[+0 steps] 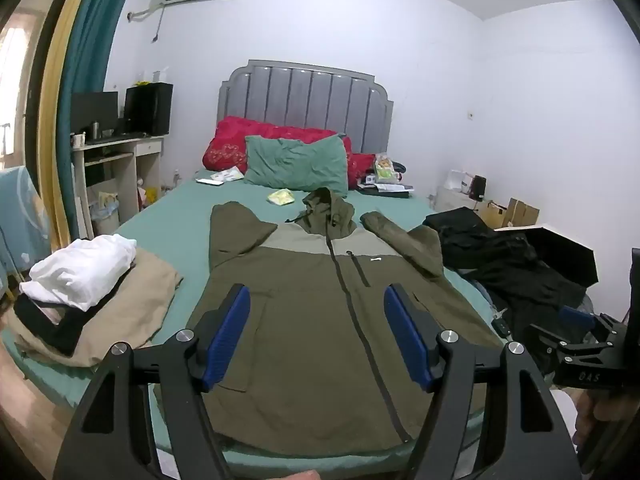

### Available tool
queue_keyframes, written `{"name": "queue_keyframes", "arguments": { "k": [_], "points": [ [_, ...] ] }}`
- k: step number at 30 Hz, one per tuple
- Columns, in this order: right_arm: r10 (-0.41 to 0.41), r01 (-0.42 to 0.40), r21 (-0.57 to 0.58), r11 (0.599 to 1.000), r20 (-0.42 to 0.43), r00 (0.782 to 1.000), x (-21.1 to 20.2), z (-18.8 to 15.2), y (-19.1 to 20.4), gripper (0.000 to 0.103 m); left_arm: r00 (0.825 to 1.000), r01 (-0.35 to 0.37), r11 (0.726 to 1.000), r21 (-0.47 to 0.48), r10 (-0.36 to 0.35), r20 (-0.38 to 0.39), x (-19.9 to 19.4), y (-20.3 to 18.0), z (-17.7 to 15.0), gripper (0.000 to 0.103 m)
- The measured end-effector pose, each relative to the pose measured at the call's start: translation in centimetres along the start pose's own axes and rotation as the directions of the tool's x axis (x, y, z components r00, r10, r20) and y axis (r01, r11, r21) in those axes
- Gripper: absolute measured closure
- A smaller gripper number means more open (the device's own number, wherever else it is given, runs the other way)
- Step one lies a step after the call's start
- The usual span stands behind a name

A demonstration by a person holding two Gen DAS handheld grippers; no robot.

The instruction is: Fold large clothes

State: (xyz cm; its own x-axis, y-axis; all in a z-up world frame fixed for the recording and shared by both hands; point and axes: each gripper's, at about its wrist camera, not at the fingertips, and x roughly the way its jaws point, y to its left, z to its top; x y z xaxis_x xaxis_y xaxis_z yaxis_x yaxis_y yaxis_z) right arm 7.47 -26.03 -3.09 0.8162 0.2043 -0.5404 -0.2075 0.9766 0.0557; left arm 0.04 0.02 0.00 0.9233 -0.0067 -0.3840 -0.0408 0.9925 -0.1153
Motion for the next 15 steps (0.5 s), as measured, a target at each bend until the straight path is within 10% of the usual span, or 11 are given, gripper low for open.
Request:
{"name": "queue_keyframes", "arguments": {
  "k": [15],
  "points": [
    [-0.006,0.006,-0.015,1.0,0.001,1.0,-0.04,0.51,0.32,0.001,0.999,0.029,0.999,-0.028,-0.029,0.018,0.13,0.38,0.0,0.03]
  ]
}}
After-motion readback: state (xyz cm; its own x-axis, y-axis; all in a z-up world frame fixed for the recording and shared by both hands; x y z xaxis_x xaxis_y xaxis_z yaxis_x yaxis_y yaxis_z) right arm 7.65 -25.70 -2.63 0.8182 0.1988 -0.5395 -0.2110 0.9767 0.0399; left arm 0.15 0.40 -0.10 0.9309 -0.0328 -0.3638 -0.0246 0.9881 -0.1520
